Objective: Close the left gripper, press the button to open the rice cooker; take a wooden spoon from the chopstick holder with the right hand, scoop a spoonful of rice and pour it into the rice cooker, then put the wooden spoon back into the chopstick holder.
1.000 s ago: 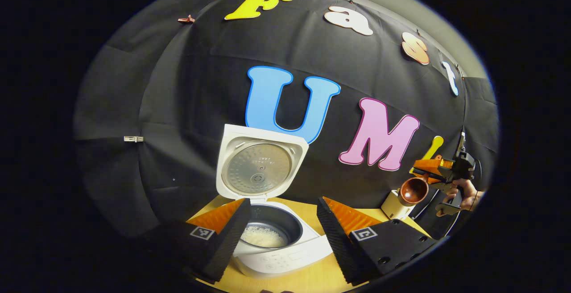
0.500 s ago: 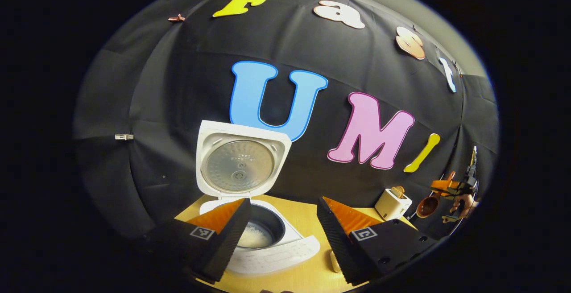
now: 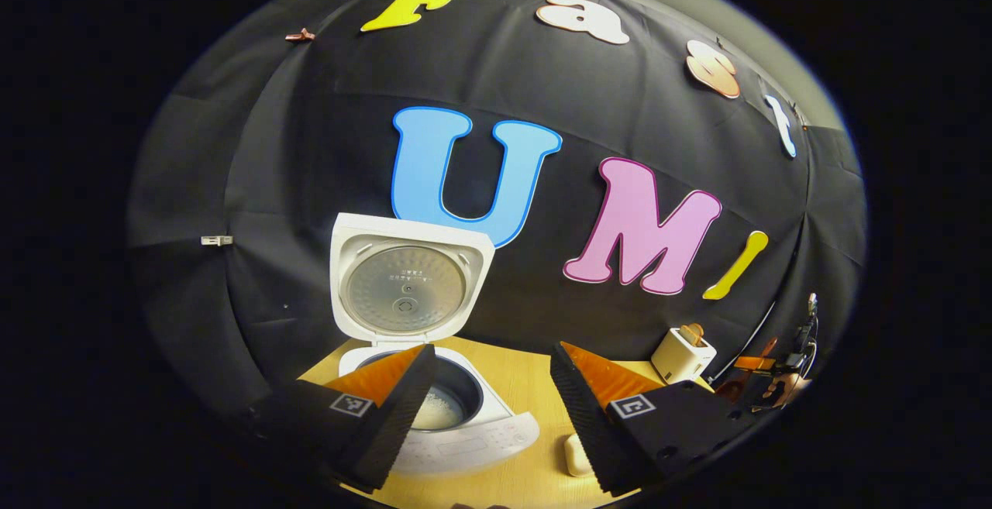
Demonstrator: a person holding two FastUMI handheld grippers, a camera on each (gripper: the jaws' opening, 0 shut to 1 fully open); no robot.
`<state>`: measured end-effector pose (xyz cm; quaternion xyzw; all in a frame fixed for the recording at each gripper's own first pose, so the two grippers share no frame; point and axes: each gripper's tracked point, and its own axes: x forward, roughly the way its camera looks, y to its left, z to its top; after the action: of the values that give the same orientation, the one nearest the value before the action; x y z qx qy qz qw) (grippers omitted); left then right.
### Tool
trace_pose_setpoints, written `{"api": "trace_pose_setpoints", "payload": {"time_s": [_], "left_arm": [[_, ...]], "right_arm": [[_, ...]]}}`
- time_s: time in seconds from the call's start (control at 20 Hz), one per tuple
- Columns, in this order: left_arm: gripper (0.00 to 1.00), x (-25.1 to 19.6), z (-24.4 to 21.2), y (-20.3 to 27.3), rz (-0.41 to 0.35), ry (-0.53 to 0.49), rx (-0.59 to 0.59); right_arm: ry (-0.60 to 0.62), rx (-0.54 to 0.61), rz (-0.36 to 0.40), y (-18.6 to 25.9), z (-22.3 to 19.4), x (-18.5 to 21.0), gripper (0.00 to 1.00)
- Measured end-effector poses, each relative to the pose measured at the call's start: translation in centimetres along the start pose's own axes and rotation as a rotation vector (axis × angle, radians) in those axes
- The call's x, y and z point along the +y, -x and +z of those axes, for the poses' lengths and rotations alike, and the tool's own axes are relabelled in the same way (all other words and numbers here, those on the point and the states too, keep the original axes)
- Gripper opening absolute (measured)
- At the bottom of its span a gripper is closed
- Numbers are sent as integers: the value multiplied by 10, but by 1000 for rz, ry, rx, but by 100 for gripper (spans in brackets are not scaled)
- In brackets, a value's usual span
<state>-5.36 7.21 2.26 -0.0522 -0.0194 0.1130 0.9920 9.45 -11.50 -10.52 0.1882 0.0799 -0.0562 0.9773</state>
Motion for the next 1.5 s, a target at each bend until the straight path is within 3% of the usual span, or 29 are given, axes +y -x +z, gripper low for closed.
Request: {"api": "trace_pose_setpoints", "payload": {"time_s": [0.25, 0.85, 0.9, 0.95, 1.05, 1.1, 1.15, 1.25, 1.3, 1.35, 1.4, 1.45, 1.5], "left_arm": [[95, -4, 4, 8, 40, -19, 6], [95, -6, 3, 16, 89, -24, 13], [95, -5, 3, 18, 93, -25, 15], [95, -5, 3, 18, 94, -26, 15], [95, -5, 5, 19, 97, -34, 13], [95, -5, 7, 19, 96, -37, 11], [95, -6, 7, 18, 95, -37, 10], [95, -8, 9, 16, 86, -32, 8], [95, -9, 9, 15, 81, -31, 6], [95, -10, 9, 13, 74, -31, 5], [95, -12, 9, 11, 69, -30, 5], [95, -12, 9, 10, 62, -30, 4], [95, -14, 10, 9, 56, -28, 2]], "right_arm": [[2, 57, -20, -28, -35, -20, 20], [54, 191, -60, -50, -97, -42, 20], [53, 198, -66, -52, -101, -44, 8], [43, 204, -61, -54, -101, -46, 20], [39, 190, -80, -58, -97, -51, 21], [31, 187, -91, -56, -95, -54, 10], [22, 188, -97, -55, -96, -57, 37], [14, 185, -104, -52, -94, -60, 41], [11, 182, -108, -47, -93, -61, 63], [10, 179, -113, -45, -92, -64, 57], [6, 176, -118, -42, -90, -67, 60], [0, 170, -127, -38, -87, -69, 48], [-11, 160, -132, -34, -84, -71, 47]]}}
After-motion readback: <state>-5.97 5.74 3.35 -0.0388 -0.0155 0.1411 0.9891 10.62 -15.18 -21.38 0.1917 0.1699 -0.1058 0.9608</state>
